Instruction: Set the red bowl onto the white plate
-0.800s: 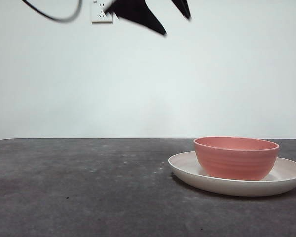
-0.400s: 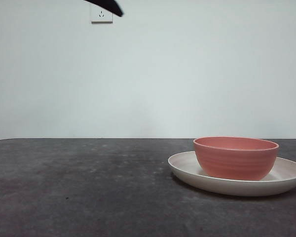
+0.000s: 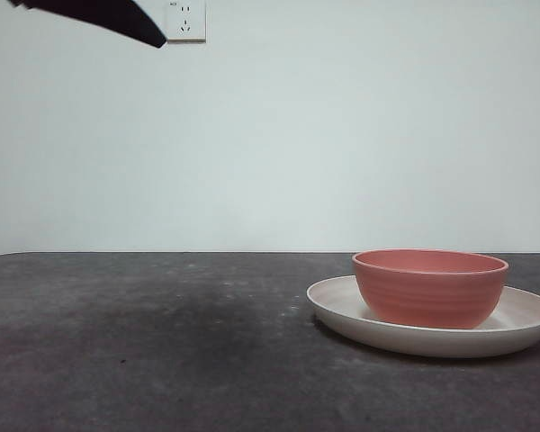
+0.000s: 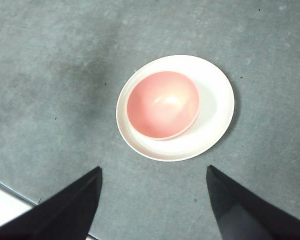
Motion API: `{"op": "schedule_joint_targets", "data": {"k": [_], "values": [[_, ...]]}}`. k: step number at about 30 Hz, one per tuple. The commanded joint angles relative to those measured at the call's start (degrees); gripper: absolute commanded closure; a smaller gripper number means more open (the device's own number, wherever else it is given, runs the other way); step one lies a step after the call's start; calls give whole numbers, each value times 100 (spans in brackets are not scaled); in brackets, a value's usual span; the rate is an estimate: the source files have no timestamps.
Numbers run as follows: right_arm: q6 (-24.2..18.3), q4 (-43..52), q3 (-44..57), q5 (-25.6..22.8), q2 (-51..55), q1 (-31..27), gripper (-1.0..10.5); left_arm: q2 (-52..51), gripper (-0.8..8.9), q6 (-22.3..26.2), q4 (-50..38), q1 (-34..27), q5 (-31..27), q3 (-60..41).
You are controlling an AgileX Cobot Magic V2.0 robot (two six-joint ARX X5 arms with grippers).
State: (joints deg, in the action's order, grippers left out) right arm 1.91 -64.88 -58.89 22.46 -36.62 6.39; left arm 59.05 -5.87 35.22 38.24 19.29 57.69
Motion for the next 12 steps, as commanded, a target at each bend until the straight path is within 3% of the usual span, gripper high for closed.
{"op": "schedule_joint_targets", "data": {"k": [1, 12], "values": [[24, 0, -105, 0, -39, 22, 613, -146, 529, 72, -42, 24, 334, -179], [28, -37, -101, 0, -39, 22, 613, -258, 533, 70, -9, 31, 542, -269]]}}
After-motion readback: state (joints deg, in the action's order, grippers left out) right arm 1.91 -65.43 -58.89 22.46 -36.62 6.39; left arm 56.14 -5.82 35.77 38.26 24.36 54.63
